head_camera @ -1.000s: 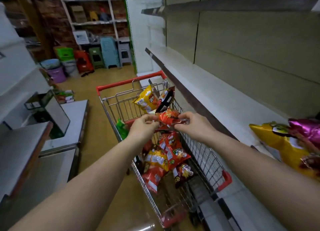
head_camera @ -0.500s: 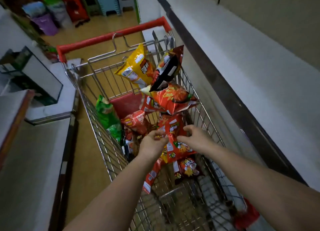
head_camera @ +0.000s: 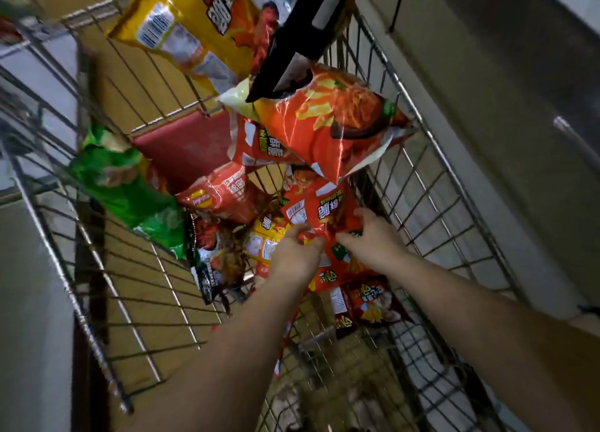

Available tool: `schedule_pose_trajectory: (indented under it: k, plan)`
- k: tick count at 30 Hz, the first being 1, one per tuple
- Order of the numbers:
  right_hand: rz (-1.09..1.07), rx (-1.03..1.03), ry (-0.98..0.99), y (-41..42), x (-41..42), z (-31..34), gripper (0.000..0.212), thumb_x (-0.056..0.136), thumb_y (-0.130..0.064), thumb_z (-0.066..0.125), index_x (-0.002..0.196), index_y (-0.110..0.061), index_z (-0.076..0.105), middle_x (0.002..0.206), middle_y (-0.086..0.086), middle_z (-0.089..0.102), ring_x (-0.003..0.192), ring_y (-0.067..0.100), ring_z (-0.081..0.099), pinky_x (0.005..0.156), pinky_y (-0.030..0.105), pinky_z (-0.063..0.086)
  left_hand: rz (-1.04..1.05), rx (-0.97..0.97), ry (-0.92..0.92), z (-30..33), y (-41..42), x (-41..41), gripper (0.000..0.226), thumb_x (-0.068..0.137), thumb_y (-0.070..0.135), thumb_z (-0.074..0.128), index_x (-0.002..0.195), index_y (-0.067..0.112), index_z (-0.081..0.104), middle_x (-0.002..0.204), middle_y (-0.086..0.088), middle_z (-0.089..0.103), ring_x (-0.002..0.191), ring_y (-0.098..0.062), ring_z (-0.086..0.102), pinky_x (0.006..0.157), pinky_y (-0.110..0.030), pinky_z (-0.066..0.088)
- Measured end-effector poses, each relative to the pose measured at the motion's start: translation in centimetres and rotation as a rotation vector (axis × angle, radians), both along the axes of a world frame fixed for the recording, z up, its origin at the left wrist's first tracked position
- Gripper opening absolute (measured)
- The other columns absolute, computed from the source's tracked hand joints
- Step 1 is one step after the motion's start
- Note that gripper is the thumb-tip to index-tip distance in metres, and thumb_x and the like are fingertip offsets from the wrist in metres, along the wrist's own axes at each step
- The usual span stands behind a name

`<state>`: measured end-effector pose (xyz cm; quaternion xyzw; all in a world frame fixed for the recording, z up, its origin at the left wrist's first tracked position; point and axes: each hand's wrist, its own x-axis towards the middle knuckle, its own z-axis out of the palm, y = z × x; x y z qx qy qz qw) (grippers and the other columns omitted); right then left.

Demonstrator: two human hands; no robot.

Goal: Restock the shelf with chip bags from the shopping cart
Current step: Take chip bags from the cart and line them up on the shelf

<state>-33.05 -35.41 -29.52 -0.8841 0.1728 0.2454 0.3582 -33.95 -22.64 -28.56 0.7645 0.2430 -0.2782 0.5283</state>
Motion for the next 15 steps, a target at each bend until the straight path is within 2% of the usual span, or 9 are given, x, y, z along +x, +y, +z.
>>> schedule_pose_trajectory:
  k: [2, 4, 9, 12, 14, 15]
  plan:
    - [-0.029, -0.014, -0.027, 0.0, 0.6, -1.3, 0.052, 0.087, -0.041, 0.059, 0.131, -0.017, 0.047, 0.126, 0.008, 0.057, 0.113, 0.028, 0.054, 0.081, 0.027, 0.039, -0.009, -0.002, -0.013, -1.0, -0.5, 0.7, 0.039, 0.094, 0.030, 0.054, 0.132, 0.024, 0.048, 0.106, -0.005, 0.062, 0.080, -0.022, 0.058, 0.072, -0.026, 0.041]
    - [-0.058, -0.015, -0.015, 0.0, 0.9, -2.4, 0.055, 0.088, -0.041, 0.057, 0.134, -0.016, 0.043, 0.130, 0.010, 0.053, 0.117, 0.029, 0.052, 0.084, 0.028, 0.039, -0.029, -0.010, -0.020, -1.6, -1.1, 1.1, 0.042, 0.094, 0.028, 0.054, 0.135, 0.025, 0.046, 0.113, -0.001, 0.054, 0.094, -0.019, 0.054, 0.080, -0.025, 0.040]
    - [-0.159, 0.041, 0.019, -0.4, 1.2, -4.0, 0.055, 0.091, -0.049, 0.048, 0.137, -0.019, 0.040, 0.130, 0.011, 0.054, 0.115, 0.030, 0.053, 0.082, 0.029, 0.037, -0.061, -0.083, -0.010, -2.7, -1.8, 1.4, 0.046, 0.095, 0.025, 0.053, 0.140, 0.024, 0.039, 0.122, -0.004, 0.053, 0.101, -0.018, 0.052, 0.081, -0.025, 0.039]
    - [-0.227, 0.101, 0.063, -0.5, 1.2, -4.5, 0.056, 0.093, -0.053, 0.039, 0.139, -0.019, 0.040, 0.130, 0.010, 0.055, 0.117, 0.031, 0.052, 0.094, 0.033, 0.040, -0.073, -0.101, 0.006, -3.3, -1.7, 1.3, 0.053, 0.096, 0.028, 0.051, 0.144, 0.027, 0.030, 0.119, 0.002, 0.048, 0.105, -0.017, 0.050, 0.087, -0.027, 0.040]
    - [-0.297, 0.189, 0.062, -0.2, 0.7, -4.5, 0.055, 0.092, -0.055, 0.040, 0.135, -0.023, 0.046, 0.127, 0.008, 0.058, 0.114, 0.031, 0.054, 0.101, 0.040, 0.041, -0.059, -0.103, 0.030, -3.6, -1.4, 1.2, 0.057, 0.095, 0.031, 0.051, 0.146, 0.028, 0.026, 0.130, -0.001, 0.049, 0.112, -0.021, 0.051, 0.097, -0.032, 0.041]
    - [-0.344, 0.248, 0.049, 0.1, 0.4, -4.4, 0.050, 0.091, -0.054, 0.043, 0.131, -0.024, 0.051, 0.122, 0.007, 0.061, 0.110, 0.030, 0.057, 0.100, 0.042, 0.043, -0.039, -0.110, 0.053, -3.7, -1.1, 1.2, 0.058, 0.095, 0.034, 0.050, 0.147, 0.028, 0.024, 0.135, -0.004, 0.048, 0.112, -0.022, 0.051, 0.097, -0.033, 0.041]
